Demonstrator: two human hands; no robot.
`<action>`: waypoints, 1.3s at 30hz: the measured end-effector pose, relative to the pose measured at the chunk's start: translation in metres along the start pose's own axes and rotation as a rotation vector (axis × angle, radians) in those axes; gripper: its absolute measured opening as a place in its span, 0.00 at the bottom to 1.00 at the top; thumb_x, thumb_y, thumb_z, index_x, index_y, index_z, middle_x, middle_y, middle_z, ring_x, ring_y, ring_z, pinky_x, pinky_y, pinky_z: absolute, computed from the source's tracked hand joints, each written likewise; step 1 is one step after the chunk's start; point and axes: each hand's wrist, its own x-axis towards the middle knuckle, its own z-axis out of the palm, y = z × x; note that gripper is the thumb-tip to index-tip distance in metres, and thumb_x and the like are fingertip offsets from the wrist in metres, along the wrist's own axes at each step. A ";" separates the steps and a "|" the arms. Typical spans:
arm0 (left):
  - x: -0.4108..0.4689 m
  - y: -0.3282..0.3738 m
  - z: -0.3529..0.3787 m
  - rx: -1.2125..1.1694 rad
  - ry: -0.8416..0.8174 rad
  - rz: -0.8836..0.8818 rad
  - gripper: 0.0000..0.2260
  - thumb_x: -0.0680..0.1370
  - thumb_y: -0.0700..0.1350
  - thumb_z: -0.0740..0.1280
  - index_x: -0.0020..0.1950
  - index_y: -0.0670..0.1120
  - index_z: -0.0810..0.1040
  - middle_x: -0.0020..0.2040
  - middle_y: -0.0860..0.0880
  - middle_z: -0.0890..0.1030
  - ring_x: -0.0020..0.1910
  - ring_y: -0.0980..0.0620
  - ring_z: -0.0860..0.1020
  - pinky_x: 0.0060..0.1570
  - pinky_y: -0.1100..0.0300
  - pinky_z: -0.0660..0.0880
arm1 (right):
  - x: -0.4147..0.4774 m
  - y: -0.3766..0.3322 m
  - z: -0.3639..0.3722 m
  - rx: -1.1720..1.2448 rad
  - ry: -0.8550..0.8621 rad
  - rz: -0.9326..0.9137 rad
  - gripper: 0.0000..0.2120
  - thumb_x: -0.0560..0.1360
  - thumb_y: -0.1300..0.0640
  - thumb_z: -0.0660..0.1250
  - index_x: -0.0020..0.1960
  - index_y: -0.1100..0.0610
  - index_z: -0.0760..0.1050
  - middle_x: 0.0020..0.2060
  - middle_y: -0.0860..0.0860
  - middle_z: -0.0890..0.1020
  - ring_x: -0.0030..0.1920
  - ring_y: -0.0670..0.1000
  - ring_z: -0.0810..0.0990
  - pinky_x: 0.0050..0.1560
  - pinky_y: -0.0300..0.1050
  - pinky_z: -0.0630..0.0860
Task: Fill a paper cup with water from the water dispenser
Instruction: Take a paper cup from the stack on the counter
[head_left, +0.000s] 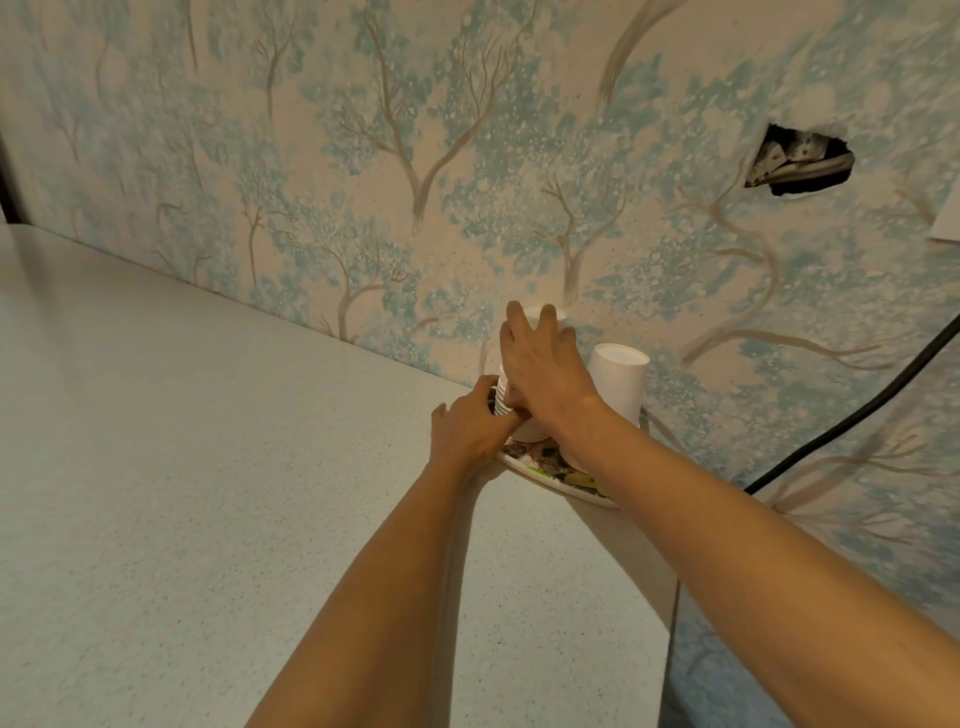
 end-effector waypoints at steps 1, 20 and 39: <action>0.000 -0.001 0.000 -0.008 0.003 0.005 0.30 0.66 0.66 0.55 0.65 0.53 0.68 0.61 0.49 0.80 0.63 0.46 0.75 0.69 0.41 0.62 | 0.001 0.004 -0.004 -0.016 0.005 0.021 0.29 0.67 0.48 0.71 0.63 0.61 0.71 0.69 0.56 0.69 0.60 0.62 0.74 0.47 0.53 0.79; -0.002 0.000 -0.001 -0.110 0.138 0.099 0.35 0.68 0.69 0.61 0.70 0.52 0.65 0.71 0.48 0.72 0.68 0.46 0.71 0.68 0.44 0.68 | 0.001 0.103 -0.069 1.237 0.215 0.575 0.27 0.71 0.45 0.67 0.63 0.62 0.73 0.64 0.57 0.72 0.54 0.56 0.75 0.51 0.44 0.73; -0.079 0.140 -0.020 -0.613 0.277 0.429 0.24 0.76 0.52 0.64 0.70 0.47 0.66 0.66 0.49 0.74 0.60 0.55 0.74 0.52 0.72 0.72 | -0.087 0.113 -0.124 2.387 -0.153 0.840 0.24 0.77 0.46 0.59 0.66 0.60 0.66 0.48 0.59 0.75 0.55 0.60 0.76 0.55 0.58 0.78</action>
